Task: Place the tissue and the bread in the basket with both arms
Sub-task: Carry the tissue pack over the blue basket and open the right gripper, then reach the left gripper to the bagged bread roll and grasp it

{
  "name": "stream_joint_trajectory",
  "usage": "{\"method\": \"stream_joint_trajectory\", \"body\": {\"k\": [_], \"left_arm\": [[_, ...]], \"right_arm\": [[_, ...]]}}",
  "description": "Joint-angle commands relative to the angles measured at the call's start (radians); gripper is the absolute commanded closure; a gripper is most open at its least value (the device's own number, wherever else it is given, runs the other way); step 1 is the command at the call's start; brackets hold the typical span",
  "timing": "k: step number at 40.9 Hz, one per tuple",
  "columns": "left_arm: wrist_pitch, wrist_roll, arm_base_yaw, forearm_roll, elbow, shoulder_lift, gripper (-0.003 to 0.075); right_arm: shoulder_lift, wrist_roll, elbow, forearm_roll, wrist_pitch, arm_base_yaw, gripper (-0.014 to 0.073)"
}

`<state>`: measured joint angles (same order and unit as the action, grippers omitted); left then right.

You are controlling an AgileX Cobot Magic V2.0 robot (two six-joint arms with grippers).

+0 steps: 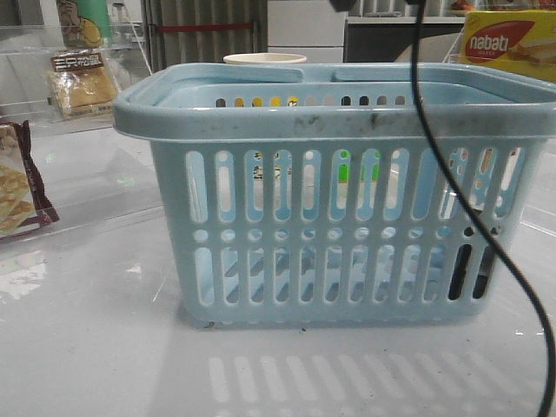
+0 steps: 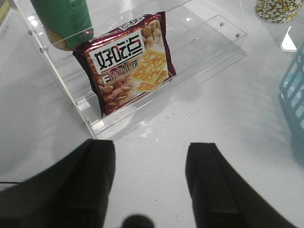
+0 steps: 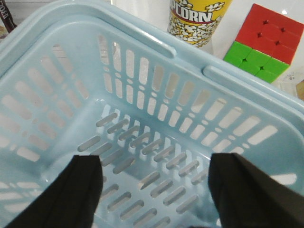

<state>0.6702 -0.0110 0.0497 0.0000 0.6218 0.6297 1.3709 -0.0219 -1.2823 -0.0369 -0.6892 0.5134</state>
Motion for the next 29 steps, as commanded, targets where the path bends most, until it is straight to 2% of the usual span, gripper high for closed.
{"method": "stream_joint_trajectory", "body": {"k": [1,6,14,29], "left_arm": [[-0.100,-0.002,-0.001,0.000,0.029,0.007,0.0320],[-0.139,-0.002,0.009,-0.010,0.031,0.018,0.0303],[-0.146,-0.018,0.065,-0.010,0.094,0.118,0.0148],[-0.229,-0.018,0.095,-0.010,0.325,0.489,0.0139]], "right_arm": [[-0.121,0.004,0.053,-0.005,0.069,0.001,0.0023],[-0.227,0.004,0.160,-0.006,0.099,0.001,0.0023],[-0.342,0.004,0.261,-0.027,0.107,0.001,0.0023],[-0.353,0.004,0.266,-0.027,0.101,0.001,0.0023]]}}
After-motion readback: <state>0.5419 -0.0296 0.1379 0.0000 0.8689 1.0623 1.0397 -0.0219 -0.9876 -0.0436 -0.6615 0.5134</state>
